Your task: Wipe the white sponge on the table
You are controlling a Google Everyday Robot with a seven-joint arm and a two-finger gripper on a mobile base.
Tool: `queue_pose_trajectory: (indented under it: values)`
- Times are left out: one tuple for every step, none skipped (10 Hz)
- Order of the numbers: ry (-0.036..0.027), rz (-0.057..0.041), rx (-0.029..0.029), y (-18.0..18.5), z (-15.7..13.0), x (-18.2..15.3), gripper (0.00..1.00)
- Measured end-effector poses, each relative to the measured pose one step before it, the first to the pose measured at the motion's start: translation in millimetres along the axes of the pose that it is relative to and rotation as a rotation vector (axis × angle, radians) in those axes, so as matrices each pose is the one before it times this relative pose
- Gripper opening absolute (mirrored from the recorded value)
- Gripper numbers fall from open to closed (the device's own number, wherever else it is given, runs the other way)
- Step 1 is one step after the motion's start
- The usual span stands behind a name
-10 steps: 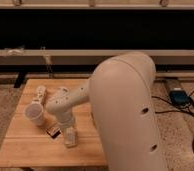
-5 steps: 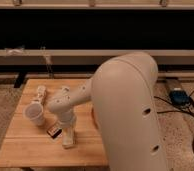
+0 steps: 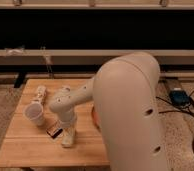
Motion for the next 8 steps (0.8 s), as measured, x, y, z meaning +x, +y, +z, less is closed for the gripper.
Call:
queue_pose_trajectory:
  values:
    - [0.00048, 0.00053, -0.00214, -0.42, -0.24, 0.33, 0.44]
    - [-0.00053, 0.00058, -0.00221, -0.26, -0.73, 0.16, 0.54]
    - [0.00061, -0.0002, -0.00153, -0.12, -0.09, 0.29, 0.64]
    - [0.00036, -0.00215, -0.00263, 0.64, -0.29, 0.14, 0.75]
    - [0.00042, -0.00264, -0.00188, 0.82, -0.09, 0.11, 0.8]
    - [0.00053, -0.00163, -0.00157, 0.52, 0.07, 0.05, 0.8]
    - [0.00007, -0.00221, -0.00285, 0.91, -0.13, -0.14, 0.8]
    - [-0.00052, -0.00255, -0.00327, 1.3, -0.06, -0.28, 0.8]
